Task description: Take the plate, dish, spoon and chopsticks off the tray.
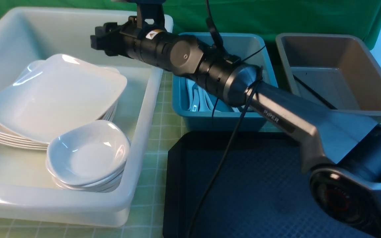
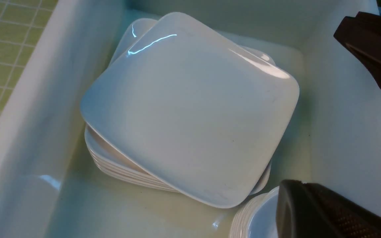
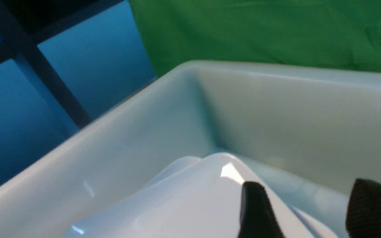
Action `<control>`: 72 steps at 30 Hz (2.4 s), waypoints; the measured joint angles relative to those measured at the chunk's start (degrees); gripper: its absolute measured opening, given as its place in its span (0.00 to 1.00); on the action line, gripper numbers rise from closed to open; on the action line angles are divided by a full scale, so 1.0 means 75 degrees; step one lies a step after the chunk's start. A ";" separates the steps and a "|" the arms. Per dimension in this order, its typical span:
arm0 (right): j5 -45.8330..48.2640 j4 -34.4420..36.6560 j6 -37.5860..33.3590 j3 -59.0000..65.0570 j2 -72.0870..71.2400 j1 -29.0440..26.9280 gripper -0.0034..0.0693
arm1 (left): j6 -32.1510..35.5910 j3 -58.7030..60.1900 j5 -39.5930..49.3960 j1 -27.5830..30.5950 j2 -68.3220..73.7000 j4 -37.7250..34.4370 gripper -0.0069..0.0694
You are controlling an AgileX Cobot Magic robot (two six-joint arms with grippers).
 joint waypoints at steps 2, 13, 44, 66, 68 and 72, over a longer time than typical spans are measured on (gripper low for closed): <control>0.1237 -0.0553 -0.0006 0.0000 -0.0374 -0.0263 0.35 | 0.0002 0.0000 0.0008 0.0000 0.0026 0.0000 0.09; 0.6994 -0.3815 0.0549 -0.0057 -0.3174 -0.1842 0.06 | 0.1727 -0.0407 0.0337 -0.0360 0.1928 -0.2140 0.09; 0.6867 -0.4602 0.0673 0.4974 -0.7763 -0.3892 0.06 | 0.0807 -0.6281 0.1245 -0.3005 0.8971 0.0624 0.09; 0.7186 -0.4795 0.0833 0.4996 -0.7805 -0.3892 0.07 | -0.0145 -0.7317 0.1067 -0.2979 0.7667 0.0746 0.09; 0.7141 -0.4963 0.0930 0.5060 -0.8043 -0.3892 0.07 | 0.0082 -0.7317 0.1579 -0.2979 0.6999 0.0777 0.09; 0.6380 -0.5743 0.1392 0.5577 -0.9128 -0.3892 0.07 | 0.0138 -0.7117 0.2018 -0.3085 0.5698 0.0636 0.09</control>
